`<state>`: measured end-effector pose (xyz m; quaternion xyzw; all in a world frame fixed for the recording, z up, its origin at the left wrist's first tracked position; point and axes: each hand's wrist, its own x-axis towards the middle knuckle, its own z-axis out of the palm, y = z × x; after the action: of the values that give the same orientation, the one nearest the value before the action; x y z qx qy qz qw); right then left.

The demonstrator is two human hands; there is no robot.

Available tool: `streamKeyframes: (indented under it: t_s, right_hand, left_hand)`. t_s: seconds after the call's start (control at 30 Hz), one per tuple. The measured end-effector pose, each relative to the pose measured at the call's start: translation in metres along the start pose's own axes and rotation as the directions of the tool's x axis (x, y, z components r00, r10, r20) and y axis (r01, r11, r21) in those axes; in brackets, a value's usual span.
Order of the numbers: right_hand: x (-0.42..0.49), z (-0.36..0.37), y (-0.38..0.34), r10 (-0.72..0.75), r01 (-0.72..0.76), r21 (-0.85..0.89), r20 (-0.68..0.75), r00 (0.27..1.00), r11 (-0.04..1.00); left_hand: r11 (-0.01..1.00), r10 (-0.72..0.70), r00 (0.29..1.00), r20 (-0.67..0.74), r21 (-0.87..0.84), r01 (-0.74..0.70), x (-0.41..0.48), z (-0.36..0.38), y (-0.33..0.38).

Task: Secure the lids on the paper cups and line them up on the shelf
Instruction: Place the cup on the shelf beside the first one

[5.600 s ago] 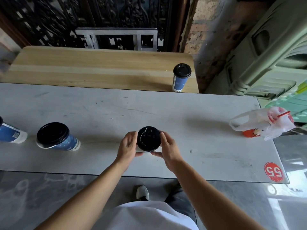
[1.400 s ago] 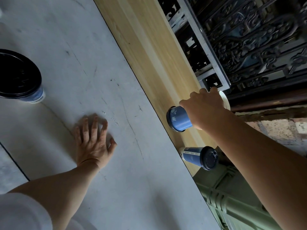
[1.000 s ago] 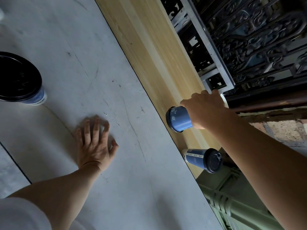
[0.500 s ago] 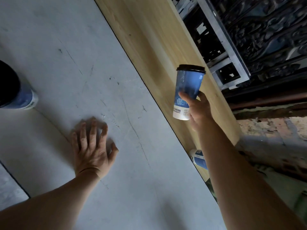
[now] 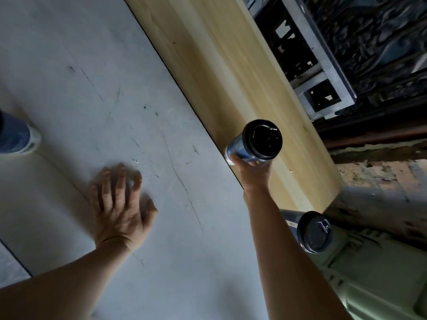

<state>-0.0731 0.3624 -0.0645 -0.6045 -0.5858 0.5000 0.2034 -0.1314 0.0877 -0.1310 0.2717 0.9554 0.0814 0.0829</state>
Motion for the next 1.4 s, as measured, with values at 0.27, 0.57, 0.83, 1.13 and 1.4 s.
streamKeyframes:
  t_s: [0.27,0.57,0.83,1.13,1.4]
  right_hand:
    - [0.007,0.002,0.025,0.014,-0.014,-0.023,-0.013,1.0,1.0]
    - [-0.008,0.006,0.025,0.042,-0.042,0.0,-0.038,0.998,0.999]
    - [-0.075,-0.012,0.042,0.151,-0.157,-0.171,-0.052,0.987,0.973]
    - [-0.2,-0.024,0.054,0.007,0.177,-0.64,0.274,0.962,0.748]
    - [-0.28,0.015,0.034,0.151,0.319,-0.735,0.495,0.856,0.599]
  left_hand:
    - [1.0,0.001,1.0,-0.015,-0.004,-0.002,-0.001,0.002,-0.001]
    - [1.0,0.023,1.0,0.0,-0.015,-0.023,-0.002,0.007,-0.004]
    - [0.996,0.041,0.999,0.019,-0.073,-0.04,-0.004,0.006,-0.005]
    - [0.958,0.258,0.956,0.14,-0.162,-0.235,-0.004,-0.014,-0.031]
    - [0.935,0.347,0.632,0.693,-0.208,-0.286,-0.001,-0.124,-0.095]
